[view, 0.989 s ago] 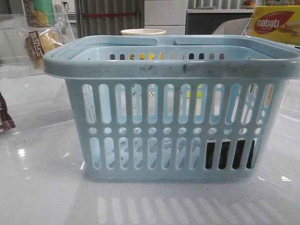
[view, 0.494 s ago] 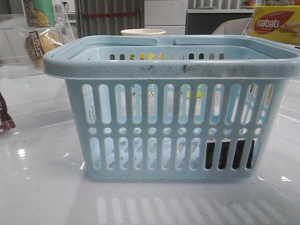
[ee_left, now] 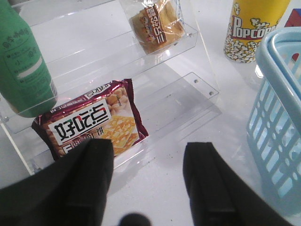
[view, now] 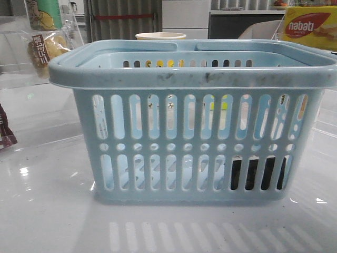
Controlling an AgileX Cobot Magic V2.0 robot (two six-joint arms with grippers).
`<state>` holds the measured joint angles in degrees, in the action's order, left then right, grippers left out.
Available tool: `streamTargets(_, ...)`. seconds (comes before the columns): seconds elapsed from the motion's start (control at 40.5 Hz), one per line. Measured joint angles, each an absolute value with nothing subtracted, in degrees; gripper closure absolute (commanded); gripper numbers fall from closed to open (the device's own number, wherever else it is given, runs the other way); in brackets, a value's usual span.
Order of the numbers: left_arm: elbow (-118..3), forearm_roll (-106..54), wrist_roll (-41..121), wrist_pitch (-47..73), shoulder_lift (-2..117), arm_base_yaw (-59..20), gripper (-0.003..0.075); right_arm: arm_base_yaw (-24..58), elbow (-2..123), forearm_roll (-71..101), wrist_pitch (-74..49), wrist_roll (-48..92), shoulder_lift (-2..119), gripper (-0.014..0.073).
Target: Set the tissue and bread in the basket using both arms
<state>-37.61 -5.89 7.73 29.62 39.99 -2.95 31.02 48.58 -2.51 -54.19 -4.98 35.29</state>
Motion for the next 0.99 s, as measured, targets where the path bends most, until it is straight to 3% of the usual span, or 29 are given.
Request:
streamTargets(0.099,-38.35,-5.89,7.73,28.78,42.16,-2.95,0.0185,31.02,48.58,-2.51,-54.19,-4.98,35.29,0.0073)
streamTargets(0.173,-40.02,-5.89,7.73,28.63,45.33,-2.95,0.0162,31.02,48.58,-2.51,-54.29,-4.98,35.29,0.0073)
streamTargets(0.618,-60.22,-12.18,7.73,25.79,74.59,-2.95,0.0211,31.02,48.58,-2.51,-54.29,-4.98,35.29,0.0073)
streamTargets(0.989,-78.04,-16.45,7.73,23.95,97.33,-2.95,0.0205,31.02,48.58,-2.51,-54.29,-4.98,35.29,0.0073)
